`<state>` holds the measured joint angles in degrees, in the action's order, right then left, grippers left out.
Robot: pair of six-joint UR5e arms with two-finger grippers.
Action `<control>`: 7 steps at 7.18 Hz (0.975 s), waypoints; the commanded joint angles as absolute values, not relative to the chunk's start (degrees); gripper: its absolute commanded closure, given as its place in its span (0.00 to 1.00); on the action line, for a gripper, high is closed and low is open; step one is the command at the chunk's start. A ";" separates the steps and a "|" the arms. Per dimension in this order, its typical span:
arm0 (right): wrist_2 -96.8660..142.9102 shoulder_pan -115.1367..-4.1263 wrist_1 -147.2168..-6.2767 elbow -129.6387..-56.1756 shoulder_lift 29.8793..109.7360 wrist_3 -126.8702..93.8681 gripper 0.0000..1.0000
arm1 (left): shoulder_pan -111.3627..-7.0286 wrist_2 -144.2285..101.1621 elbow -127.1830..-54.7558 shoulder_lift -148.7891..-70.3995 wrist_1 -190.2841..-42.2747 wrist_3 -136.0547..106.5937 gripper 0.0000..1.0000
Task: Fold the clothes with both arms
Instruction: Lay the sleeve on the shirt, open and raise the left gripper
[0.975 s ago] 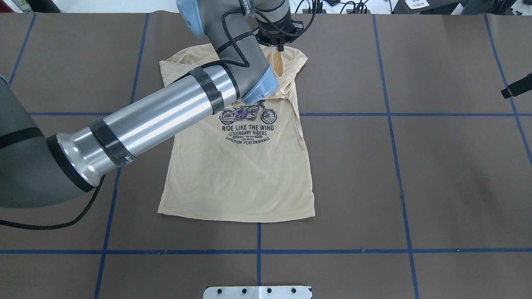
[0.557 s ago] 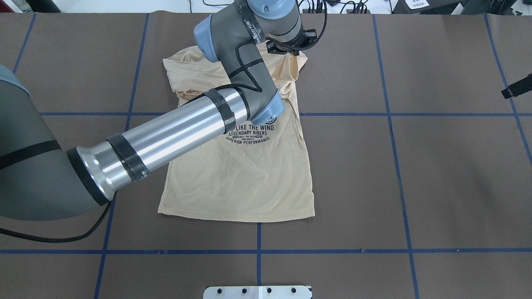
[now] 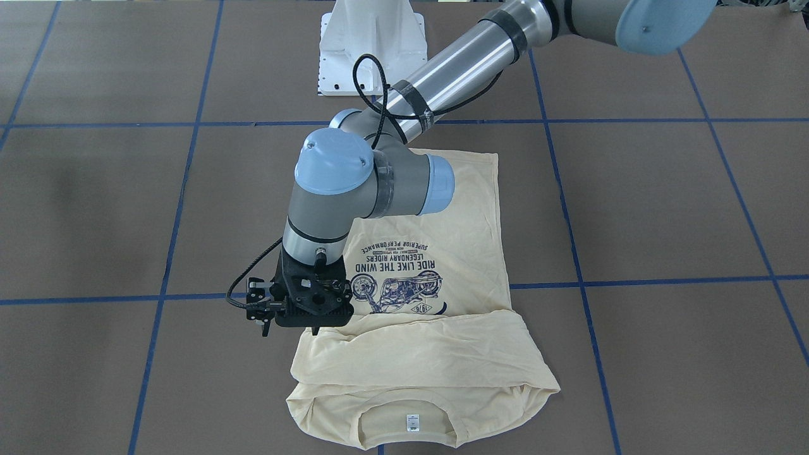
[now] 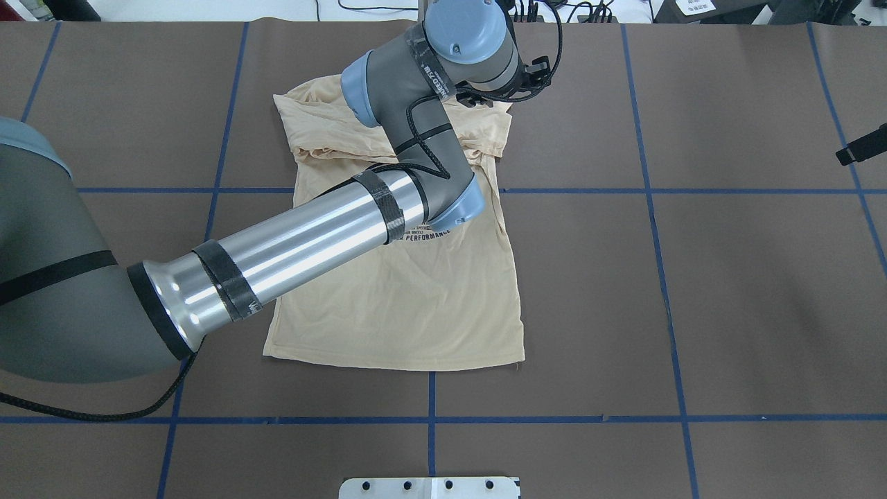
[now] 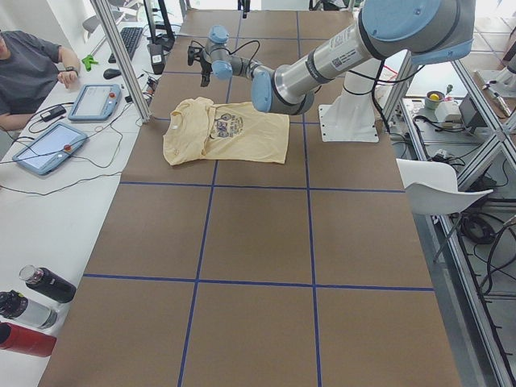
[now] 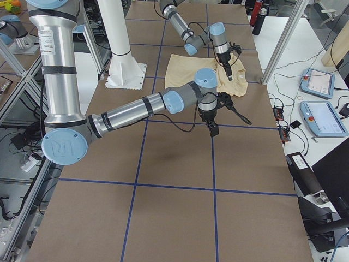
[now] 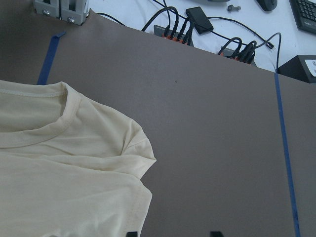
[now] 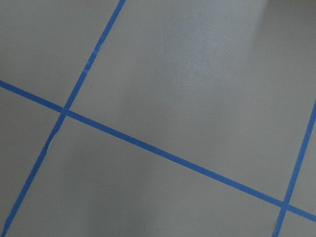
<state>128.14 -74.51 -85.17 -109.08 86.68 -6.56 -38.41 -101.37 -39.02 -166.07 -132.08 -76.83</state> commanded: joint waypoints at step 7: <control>118.33 -51.91 -83.33 -125.40 85.87 -48.87 0.00 | -38.41 -107.14 -119.27 -118.64 -94.83 -62.49 0.00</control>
